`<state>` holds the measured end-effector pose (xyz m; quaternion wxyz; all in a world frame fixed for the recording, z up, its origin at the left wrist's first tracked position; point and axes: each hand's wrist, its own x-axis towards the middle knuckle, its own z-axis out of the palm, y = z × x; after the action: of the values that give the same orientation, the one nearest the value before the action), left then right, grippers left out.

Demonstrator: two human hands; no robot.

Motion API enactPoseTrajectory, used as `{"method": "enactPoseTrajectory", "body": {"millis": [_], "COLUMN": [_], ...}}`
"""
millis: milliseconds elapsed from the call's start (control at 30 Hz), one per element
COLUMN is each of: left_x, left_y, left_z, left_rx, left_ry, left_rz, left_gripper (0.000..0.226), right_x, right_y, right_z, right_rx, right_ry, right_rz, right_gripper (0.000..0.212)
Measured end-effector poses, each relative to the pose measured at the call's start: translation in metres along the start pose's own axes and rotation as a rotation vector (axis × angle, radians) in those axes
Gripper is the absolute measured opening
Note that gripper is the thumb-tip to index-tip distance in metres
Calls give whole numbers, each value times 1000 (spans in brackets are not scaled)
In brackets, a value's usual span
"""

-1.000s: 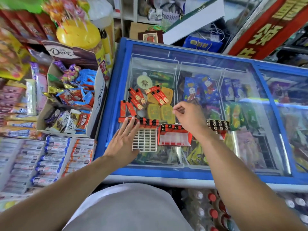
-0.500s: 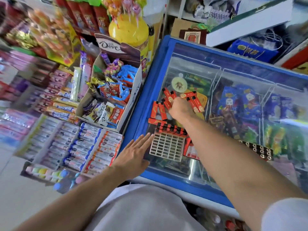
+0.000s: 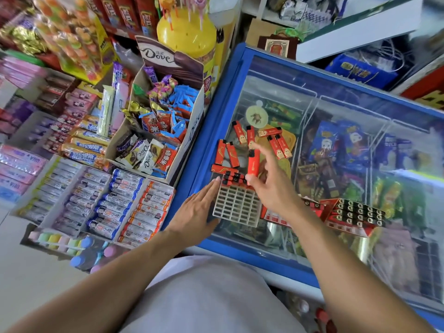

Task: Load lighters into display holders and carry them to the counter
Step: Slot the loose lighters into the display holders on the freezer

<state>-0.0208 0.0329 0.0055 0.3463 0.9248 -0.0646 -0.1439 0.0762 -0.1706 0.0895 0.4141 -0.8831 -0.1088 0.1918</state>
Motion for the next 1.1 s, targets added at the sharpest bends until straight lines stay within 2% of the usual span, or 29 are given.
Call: {"method": "enactPoseTrajectory", "body": {"millis": [67, 133, 200, 300, 400, 567, 967, 1100], "left_x": [6, 12, 16, 19, 19, 18, 13, 11], "left_y": [5, 8, 10, 9, 6, 3, 8, 9], "left_z": [-4, -6, -5, -2, -1, -3, -7, -6], "left_rx": [-26, -4, 62, 133, 153, 169, 148, 197], "left_ry": [27, 41, 17, -52, -105, -116, -93, -23], "left_rz": [32, 54, 57, 38, 20, 23, 24, 98], "left_gripper": [102, 98, 97, 104, 111, 110, 107, 104], "right_x": [-16, -22, -23, -18, -14, -14, -11, -10], "right_y": [11, 17, 22, 29, 34, 37, 26, 6], "right_z": [10, 22, 33, 45, 54, 61, 66, 41], "right_rx": [-6, 3, 19, -58, -202, -355, -265, -190], "right_ry": [43, 99, 191, 272, 234, 243, 294, 412], "right_rz": [8, 4, -25, -92, -147, -209, -169, -210], "right_gripper": [66, 50, 30, 19, 18, 20, 29, 14]}}
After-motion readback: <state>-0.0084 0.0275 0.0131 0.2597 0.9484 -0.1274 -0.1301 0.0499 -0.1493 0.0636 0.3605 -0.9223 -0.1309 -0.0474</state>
